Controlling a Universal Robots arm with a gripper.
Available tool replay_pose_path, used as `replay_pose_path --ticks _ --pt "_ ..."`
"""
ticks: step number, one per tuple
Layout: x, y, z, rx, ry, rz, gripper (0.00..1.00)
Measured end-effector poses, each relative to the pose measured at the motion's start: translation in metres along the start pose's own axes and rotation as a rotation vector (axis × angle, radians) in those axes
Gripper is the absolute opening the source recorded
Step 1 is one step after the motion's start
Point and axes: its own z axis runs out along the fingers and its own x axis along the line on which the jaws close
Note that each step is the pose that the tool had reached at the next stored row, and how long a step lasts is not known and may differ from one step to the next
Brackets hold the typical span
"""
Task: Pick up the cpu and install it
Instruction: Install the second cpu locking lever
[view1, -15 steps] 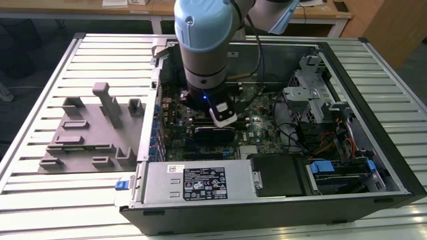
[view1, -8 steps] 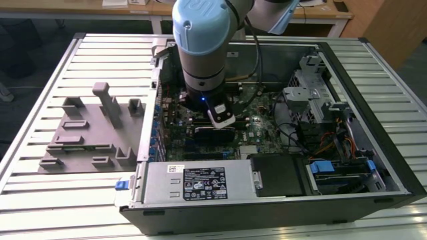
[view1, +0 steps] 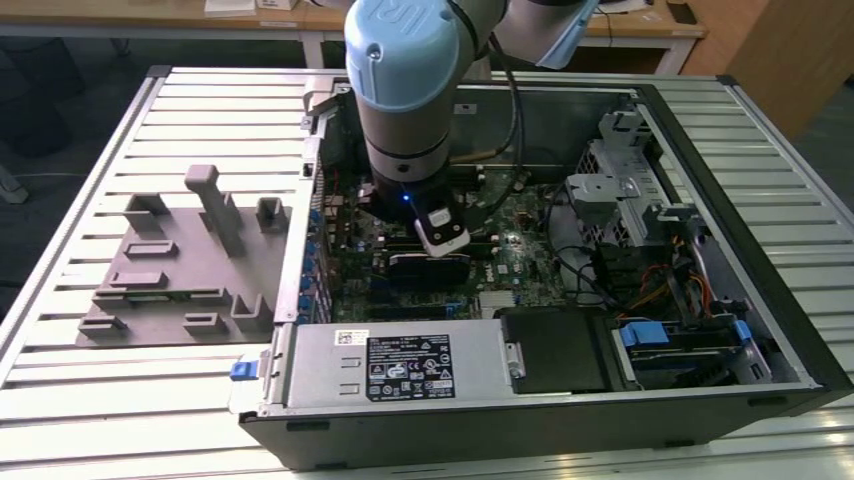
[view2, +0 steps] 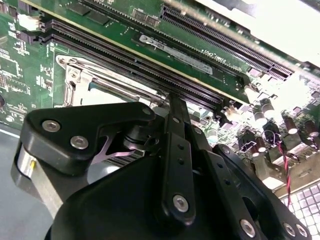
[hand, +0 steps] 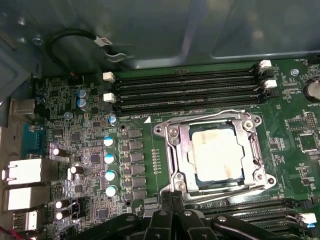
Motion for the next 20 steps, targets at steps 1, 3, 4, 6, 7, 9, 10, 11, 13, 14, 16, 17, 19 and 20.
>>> replay_pose_path --ticks 1,3,4,6,7,9,10,11,13,14,16,17,19,20 --pt "0.0001 0.0004 0.0004 -0.0001 0.0 0.0 0.11" --pt "0.0005 0.0012 0.0012 -0.0003 -0.0001 0.0 0.11" --pt "0.0006 0.0014 0.0015 -0.0003 -0.0002 0.0 0.11" --pt "0.0008 0.0016 0.0022 -0.0003 -0.0001 0.0 0.11" --pt "0.001 0.0015 0.0026 -0.0004 -0.0001 0.0 0.11" --pt "0.0015 0.0014 0.0035 -0.0004 -0.0002 0.0 0.11" --pt "0.0018 0.0013 0.0038 -0.0003 -0.0001 0.0 0.11" --pt "0.0023 0.0012 0.0039 -0.0001 0.0 0.0 0.11" --pt "0.0024 0.0012 0.0039 -0.0001 0.0 0.0 0.11" --pt "0.0024 0.0012 0.0039 0.0 0.0 0.0 0.11" --pt "0.0024 0.0013 0.0038 -0.0001 -0.0003 0.0 0.11" --pt "0.0025 0.0014 0.0038 0.0009 -0.0005 0.0 0.11" --pt "0.0026 0.0013 0.0037 0.0025 -0.0004 0.0 0.11" --pt "0.0026 0.0012 0.0039 0.0027 -0.0003 0.0 0.11"
